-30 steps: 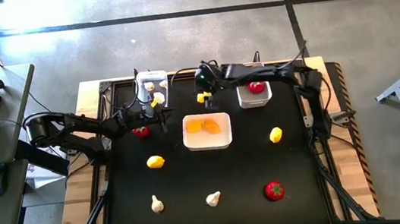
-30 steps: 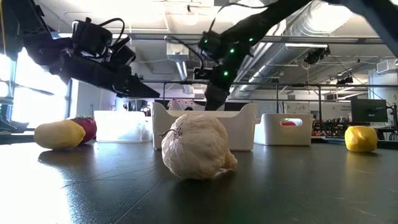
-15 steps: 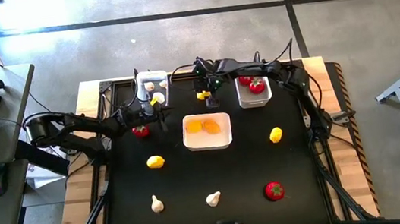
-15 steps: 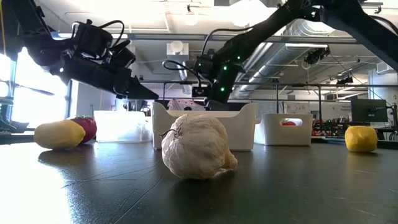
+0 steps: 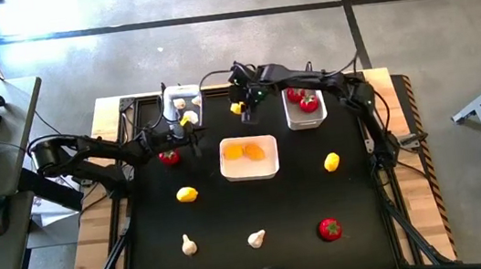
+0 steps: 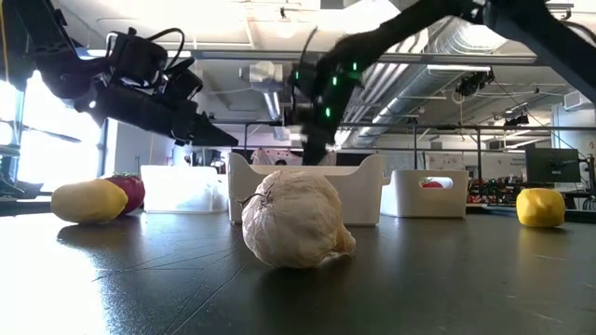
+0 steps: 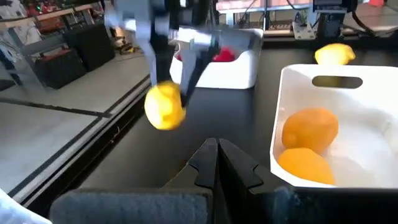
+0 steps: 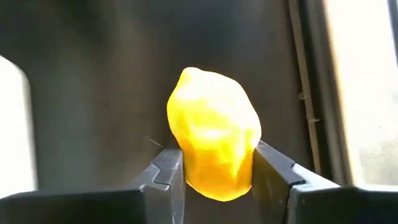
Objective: Sort produce into baskets
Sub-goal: Put the yellow lemon into the white bin, then put the red tomato into the gray bin
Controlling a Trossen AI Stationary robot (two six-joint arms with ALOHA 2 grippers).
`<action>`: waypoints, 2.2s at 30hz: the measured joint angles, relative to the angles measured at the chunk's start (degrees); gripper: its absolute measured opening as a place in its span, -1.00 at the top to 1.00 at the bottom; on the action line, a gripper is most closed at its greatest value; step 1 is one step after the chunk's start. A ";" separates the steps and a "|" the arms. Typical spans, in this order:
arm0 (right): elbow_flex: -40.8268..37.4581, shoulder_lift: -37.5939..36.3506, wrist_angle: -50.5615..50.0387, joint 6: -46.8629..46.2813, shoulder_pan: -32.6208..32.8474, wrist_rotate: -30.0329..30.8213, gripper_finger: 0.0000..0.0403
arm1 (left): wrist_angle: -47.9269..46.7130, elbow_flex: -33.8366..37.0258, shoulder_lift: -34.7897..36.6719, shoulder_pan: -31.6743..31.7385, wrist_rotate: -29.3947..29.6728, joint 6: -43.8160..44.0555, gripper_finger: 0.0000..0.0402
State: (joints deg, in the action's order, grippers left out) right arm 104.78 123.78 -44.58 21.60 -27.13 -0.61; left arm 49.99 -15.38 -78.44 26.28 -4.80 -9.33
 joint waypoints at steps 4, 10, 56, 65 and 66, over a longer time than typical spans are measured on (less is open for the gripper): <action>1.82 -3.73 -4.10 -4.33 2.80 0.28 0.42 | 2.45 0.00 -0.02 0.00 0.02 -1.03 1.00; 2.00 -8.64 -10.79 -13.89 10.22 0.31 0.41 | 3.11 0.00 -0.02 0.00 0.04 -1.35 1.00; -16.58 -8.45 -9.22 -34.45 23.93 12.55 -0.22 | -3.25 -0.02 -0.02 -0.20 0.07 -2.00 1.00; -11.84 -9.06 -17.48 -33.61 27.50 21.45 -0.24 | -3.67 -0.02 -0.02 -0.20 0.07 -3.29 1.00; -11.73 -9.74 -17.28 -33.49 27.95 21.97 -0.16 | -3.69 -0.02 -0.02 -0.20 0.07 -3.31 1.00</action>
State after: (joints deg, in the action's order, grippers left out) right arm 93.06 114.04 -61.85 -11.89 0.82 21.36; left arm 46.30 -15.40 -78.46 26.09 -4.73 -12.64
